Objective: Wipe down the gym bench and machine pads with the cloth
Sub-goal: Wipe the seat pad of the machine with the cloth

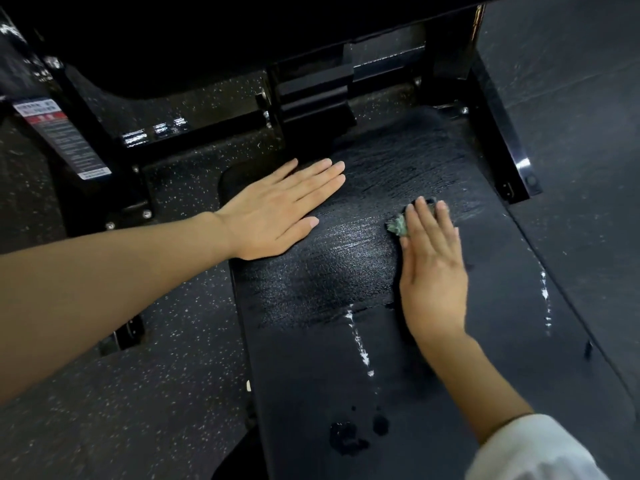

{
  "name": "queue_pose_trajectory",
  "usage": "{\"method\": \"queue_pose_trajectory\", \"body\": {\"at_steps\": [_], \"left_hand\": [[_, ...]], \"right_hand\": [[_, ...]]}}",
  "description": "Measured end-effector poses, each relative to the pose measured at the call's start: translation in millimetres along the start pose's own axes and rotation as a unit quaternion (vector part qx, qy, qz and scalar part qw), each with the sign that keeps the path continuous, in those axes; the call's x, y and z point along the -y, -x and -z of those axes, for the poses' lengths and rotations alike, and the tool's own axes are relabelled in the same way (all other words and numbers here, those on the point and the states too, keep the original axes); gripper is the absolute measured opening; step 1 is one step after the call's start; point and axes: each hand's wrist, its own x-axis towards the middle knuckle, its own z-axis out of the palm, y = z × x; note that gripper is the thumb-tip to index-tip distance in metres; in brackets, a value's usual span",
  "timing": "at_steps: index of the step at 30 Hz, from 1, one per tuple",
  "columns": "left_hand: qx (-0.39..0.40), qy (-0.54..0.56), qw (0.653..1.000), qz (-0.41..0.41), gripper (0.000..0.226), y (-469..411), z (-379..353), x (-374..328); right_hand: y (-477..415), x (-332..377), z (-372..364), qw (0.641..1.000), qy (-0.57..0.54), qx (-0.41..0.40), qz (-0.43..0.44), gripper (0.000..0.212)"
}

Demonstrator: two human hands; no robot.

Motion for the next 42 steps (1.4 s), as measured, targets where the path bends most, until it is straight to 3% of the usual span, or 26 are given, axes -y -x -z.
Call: {"method": "queue_pose_trajectory", "body": {"at_steps": [5,10,13,18,22,29,32,35,42], "left_hand": [[-0.005,0.007,1.000,0.014,0.063,-4,-2,-10],[-0.016,0.012,1.000,0.023,0.062,-9,-5,-23],[-0.015,0.004,0.999,0.029,0.062,-11,-5,-25],[-0.025,-0.028,0.998,0.044,0.062,-11,-9,-32],[-0.032,-0.028,0.998,0.053,0.062,-13,-10,-37],[-0.038,-0.026,0.996,0.074,0.062,-19,-11,-48],[-0.038,-0.023,0.996,0.079,0.062,-22,-11,-52],[-0.040,-0.019,0.996,0.082,0.062,-25,-10,-56],[-0.041,-0.025,0.995,0.093,0.062,-31,-10,-64]], "right_hand": [[23,34,-11,0.989,0.078,0.039,0.116,0.058],[38,38,-13,0.977,0.011,0.072,0.202,0.051],[23,14,-4,0.963,0.024,0.085,0.255,0.057],[-6,-42,16,0.973,0.044,0.083,0.213,0.068],[-33,-85,30,0.983,0.031,0.093,0.154,0.046],[-38,-86,30,0.996,-0.017,0.046,0.080,0.039],[-21,-63,25,0.991,-0.005,0.039,0.127,0.056],[5,-43,16,0.972,0.012,0.081,0.222,0.072],[-9,-66,21,0.942,-0.004,0.117,0.313,0.064]]}}
